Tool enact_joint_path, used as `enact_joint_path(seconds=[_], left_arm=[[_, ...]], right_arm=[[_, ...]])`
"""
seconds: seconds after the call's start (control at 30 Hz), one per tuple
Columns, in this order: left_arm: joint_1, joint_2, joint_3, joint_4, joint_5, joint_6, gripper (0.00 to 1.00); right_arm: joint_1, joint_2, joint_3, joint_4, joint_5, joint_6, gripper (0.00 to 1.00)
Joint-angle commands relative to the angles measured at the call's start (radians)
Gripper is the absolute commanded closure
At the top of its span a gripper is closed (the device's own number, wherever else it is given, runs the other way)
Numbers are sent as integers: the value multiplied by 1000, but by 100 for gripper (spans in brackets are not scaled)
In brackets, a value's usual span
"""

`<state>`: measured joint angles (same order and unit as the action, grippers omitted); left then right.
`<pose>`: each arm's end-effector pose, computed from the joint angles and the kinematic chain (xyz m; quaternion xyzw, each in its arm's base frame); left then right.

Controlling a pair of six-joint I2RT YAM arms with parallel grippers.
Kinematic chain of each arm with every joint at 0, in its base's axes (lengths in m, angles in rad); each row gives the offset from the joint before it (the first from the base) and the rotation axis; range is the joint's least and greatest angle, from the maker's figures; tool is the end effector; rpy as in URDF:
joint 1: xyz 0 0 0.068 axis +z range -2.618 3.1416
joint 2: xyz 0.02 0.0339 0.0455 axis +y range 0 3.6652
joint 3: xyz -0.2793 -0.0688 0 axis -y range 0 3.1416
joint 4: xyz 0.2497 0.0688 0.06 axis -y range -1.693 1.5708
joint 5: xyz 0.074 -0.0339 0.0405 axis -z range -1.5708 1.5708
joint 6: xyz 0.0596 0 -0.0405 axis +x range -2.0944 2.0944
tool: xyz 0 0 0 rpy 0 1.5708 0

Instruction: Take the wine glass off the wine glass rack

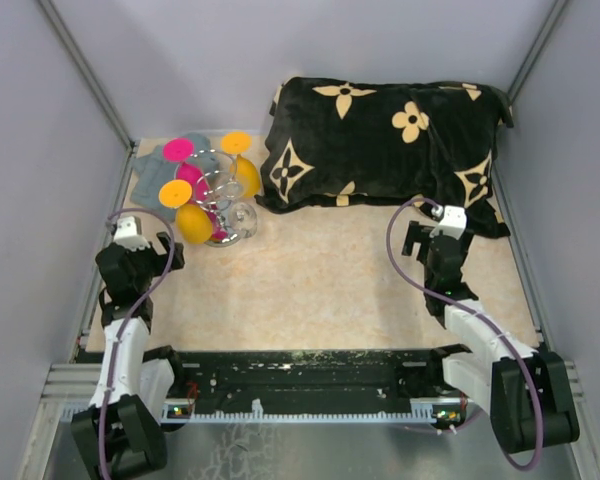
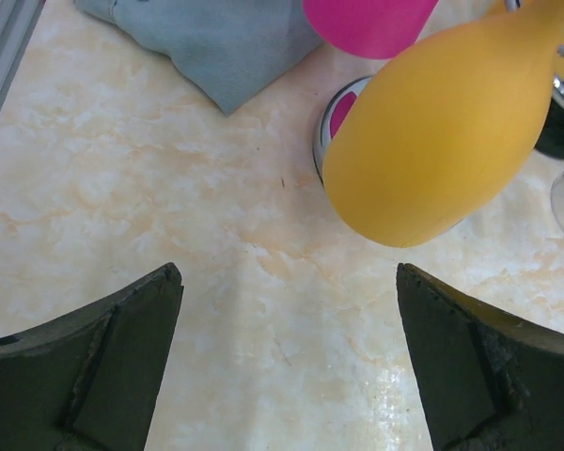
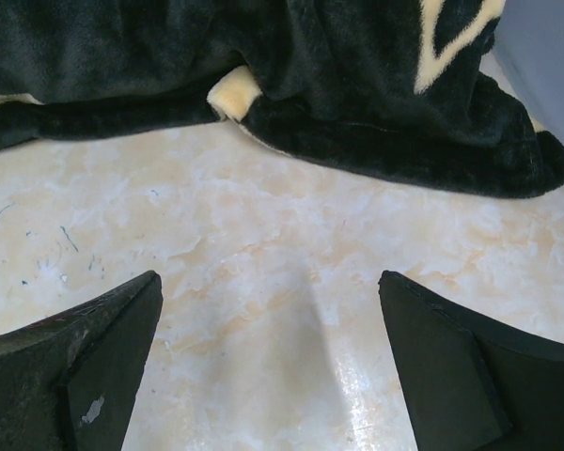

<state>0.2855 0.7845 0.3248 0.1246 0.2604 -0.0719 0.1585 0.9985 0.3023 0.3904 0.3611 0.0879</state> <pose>0.1933 0.0408 0.2105 -0.0697 0.8087 -0.0440 0.5824 0.2231 0.0143 0.1951 0.0781 0.7967 -0.0723 0.5949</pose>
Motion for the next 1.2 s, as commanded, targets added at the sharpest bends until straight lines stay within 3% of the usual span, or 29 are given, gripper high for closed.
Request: enact_joint_path(seconds=[0.0, 0.33, 0.53, 0.73, 0.87, 0.97, 1.07, 1.17], left_arm=[[-4, -41, 81, -126, -31, -54, 0], [-5, -200, 127, -335, -101, -108, 0], [-5, -284, 244, -510, -133, -152, 0], [-4, -268, 367, -562, -140, -145, 0], [-5, -186, 487, -584, -78, -154, 0], [-5, -41, 611, -598, 9, -194, 0], [-4, 120, 739, -607, 97, -241, 0], [-3, 254, 879, -618, 153, -275, 0]], right_arm=[[-7, -48, 12, -1, -17, -7, 2], [-7, -81, 31, -46, -82, -5, 2], [-7, -149, 125, -218, -179, -29, 2], [-7, -209, 250, -338, -269, -36, 2], [-7, -159, 403, -415, -324, 11, 2], [-7, -55, 565, -489, -361, 72, 2], [-7, 104, 785, -615, -447, 144, 7], [-6, 328, 1101, -832, -641, 185, 6]])
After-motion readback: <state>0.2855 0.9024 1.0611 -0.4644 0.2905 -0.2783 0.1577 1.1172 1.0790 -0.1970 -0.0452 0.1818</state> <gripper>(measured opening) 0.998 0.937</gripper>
